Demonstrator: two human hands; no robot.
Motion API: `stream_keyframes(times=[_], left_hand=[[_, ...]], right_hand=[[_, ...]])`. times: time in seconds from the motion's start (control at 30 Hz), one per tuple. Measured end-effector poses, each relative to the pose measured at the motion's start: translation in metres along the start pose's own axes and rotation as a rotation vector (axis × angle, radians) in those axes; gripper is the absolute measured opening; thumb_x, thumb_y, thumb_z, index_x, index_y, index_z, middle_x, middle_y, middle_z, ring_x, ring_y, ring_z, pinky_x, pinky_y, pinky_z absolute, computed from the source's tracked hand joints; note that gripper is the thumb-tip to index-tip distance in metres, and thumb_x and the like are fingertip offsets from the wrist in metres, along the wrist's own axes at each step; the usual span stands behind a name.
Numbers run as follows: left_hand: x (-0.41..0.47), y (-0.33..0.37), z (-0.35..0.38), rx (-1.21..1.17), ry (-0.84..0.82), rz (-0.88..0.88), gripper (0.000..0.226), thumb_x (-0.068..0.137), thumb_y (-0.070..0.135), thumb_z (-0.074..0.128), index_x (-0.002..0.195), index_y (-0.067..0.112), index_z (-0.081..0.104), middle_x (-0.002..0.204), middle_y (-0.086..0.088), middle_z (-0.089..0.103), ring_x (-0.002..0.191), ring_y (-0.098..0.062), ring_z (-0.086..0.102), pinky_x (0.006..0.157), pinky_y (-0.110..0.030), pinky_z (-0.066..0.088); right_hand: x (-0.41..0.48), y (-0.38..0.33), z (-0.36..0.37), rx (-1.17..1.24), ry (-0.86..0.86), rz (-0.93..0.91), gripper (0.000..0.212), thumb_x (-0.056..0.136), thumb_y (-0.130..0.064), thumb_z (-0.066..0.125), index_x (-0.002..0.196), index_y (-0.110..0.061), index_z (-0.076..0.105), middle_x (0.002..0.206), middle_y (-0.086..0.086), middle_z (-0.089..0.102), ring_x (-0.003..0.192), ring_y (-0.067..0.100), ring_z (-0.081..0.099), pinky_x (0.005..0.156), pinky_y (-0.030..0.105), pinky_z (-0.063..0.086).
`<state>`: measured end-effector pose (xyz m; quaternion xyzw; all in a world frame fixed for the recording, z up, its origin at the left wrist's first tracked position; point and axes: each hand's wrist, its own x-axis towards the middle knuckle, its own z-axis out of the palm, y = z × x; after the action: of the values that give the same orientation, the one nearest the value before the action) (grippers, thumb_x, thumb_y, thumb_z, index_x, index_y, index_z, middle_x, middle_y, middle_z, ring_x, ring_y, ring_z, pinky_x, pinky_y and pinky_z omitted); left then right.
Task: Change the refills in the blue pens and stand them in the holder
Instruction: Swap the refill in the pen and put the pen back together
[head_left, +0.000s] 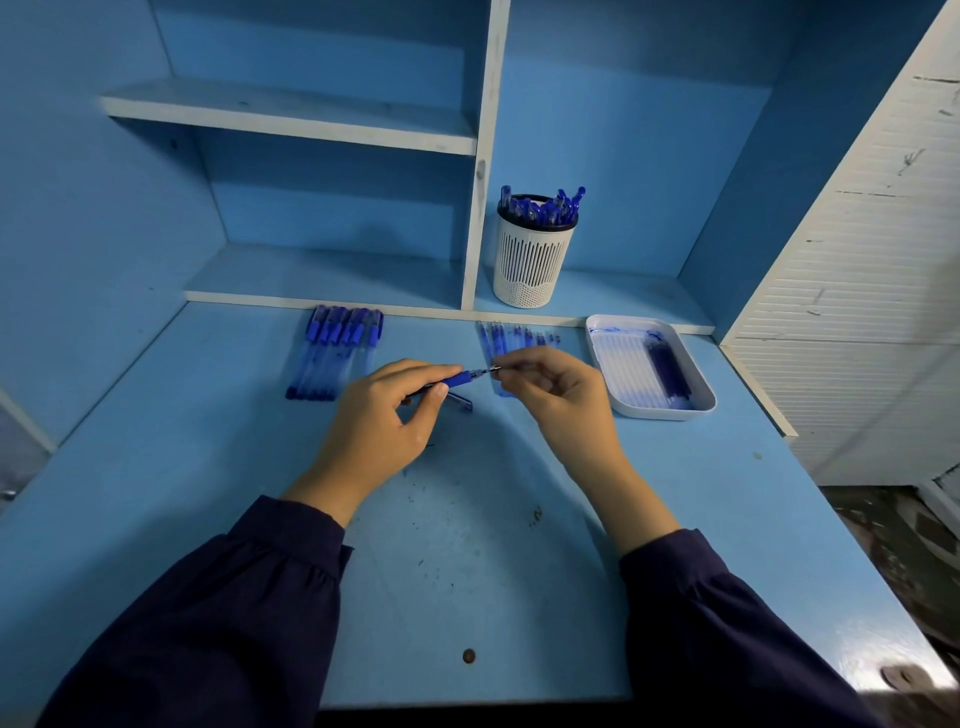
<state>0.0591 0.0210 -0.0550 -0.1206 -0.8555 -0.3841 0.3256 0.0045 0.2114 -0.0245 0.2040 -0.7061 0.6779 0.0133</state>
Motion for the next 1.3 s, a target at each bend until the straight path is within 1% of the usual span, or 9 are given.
stream_keyframes(times=[0.1, 0.23, 0.37, 0.5, 0.7, 0.83, 0.97, 1.13, 1.3], left_hand=[[-0.001, 0.003, 0.001, -0.003, -0.020, 0.018, 0.025, 0.094, 0.011, 0.061, 0.116, 0.015, 0.072, 0.103, 0.009, 0.070, 0.090, -0.010, 0.065, 0.074, -0.035, 0.055], [-0.002, 0.002, 0.001, 0.007, -0.047, 0.026, 0.025, 0.095, 0.012, 0.060, 0.117, 0.016, 0.072, 0.102, 0.008, 0.070, 0.090, -0.010, 0.065, 0.073, -0.035, 0.055], [-0.001, 0.004, 0.000, 0.023, -0.070, 0.039, 0.025, 0.095, 0.010, 0.063, 0.117, 0.017, 0.072, 0.102, 0.009, 0.070, 0.088, -0.010, 0.065, 0.072, -0.035, 0.055], [-0.002, 0.005, 0.000, 0.006, -0.065, 0.033, 0.025, 0.095, 0.010, 0.062, 0.117, 0.017, 0.072, 0.100, 0.008, 0.070, 0.086, -0.012, 0.064, 0.069, -0.035, 0.054], [-0.002, 0.005, 0.001, 0.012, -0.069, 0.035, 0.026, 0.095, 0.008, 0.063, 0.117, 0.017, 0.072, 0.099, 0.009, 0.070, 0.086, -0.009, 0.064, 0.071, -0.031, 0.054], [-0.002, 0.004, 0.001, 0.001, -0.067, 0.031, 0.026, 0.095, 0.008, 0.063, 0.118, 0.017, 0.072, 0.099, 0.008, 0.070, 0.086, -0.012, 0.064, 0.071, -0.033, 0.054], [-0.002, 0.005, 0.000, 0.006, -0.076, 0.017, 0.027, 0.095, 0.010, 0.063, 0.119, 0.018, 0.071, 0.101, 0.010, 0.069, 0.089, -0.009, 0.064, 0.074, -0.028, 0.054], [-0.003, 0.005, 0.000, 0.006, -0.068, 0.022, 0.026, 0.095, 0.009, 0.063, 0.118, 0.018, 0.072, 0.100, 0.011, 0.069, 0.088, -0.006, 0.063, 0.074, -0.028, 0.054], [-0.002, 0.004, 0.001, 0.008, -0.068, 0.022, 0.026, 0.096, 0.010, 0.063, 0.119, 0.019, 0.071, 0.102, 0.013, 0.069, 0.091, -0.006, 0.064, 0.072, -0.031, 0.055]], right_hand=[[-0.002, 0.003, 0.002, -0.062, -0.070, -0.024, 0.013, 0.086, -0.004, 0.069, 0.090, -0.015, 0.073, 0.085, 0.019, 0.071, 0.080, 0.036, 0.063, 0.083, 0.042, 0.052], [-0.002, 0.004, 0.001, -0.165, -0.110, -0.014, 0.008, 0.088, -0.006, 0.068, 0.094, -0.010, 0.072, 0.071, -0.012, 0.069, 0.071, 0.006, 0.063, 0.072, 0.019, 0.048], [-0.001, 0.004, -0.002, -0.305, -0.130, -0.018, 0.012, 0.092, -0.024, 0.065, 0.089, -0.013, 0.070, 0.072, 0.002, 0.068, 0.069, 0.023, 0.062, 0.068, 0.038, 0.054], [-0.002, -0.001, -0.007, -0.105, -0.191, 0.048, 0.013, 0.089, -0.005, 0.066, 0.102, -0.009, 0.066, 0.080, -0.005, 0.065, 0.071, 0.007, 0.059, 0.069, 0.017, 0.047], [-0.001, 0.001, -0.008, -0.179, -0.191, 0.090, 0.012, 0.093, -0.022, 0.063, 0.093, -0.012, 0.070, 0.080, 0.005, 0.070, 0.073, 0.009, 0.062, 0.075, 0.030, 0.052], [-0.001, -0.001, -0.010, -0.045, -0.220, 0.112, 0.012, 0.090, -0.007, 0.064, 0.101, -0.011, 0.067, 0.087, 0.005, 0.069, 0.082, 0.012, 0.064, 0.083, 0.028, 0.052], [-0.001, 0.000, -0.009, -0.118, -0.219, 0.123, 0.010, 0.093, -0.016, 0.062, 0.095, -0.009, 0.068, 0.080, 0.004, 0.070, 0.075, 0.009, 0.064, 0.078, 0.025, 0.053], [-0.001, -0.001, -0.009, -0.044, -0.228, 0.114, 0.012, 0.089, -0.005, 0.065, 0.100, -0.010, 0.067, 0.084, 0.003, 0.069, 0.081, 0.012, 0.065, 0.082, 0.023, 0.053], [-0.001, -0.001, -0.008, -0.074, -0.200, 0.130, 0.009, 0.089, -0.016, 0.068, 0.098, -0.014, 0.069, 0.089, 0.012, 0.071, 0.083, 0.018, 0.066, 0.084, 0.033, 0.054]])
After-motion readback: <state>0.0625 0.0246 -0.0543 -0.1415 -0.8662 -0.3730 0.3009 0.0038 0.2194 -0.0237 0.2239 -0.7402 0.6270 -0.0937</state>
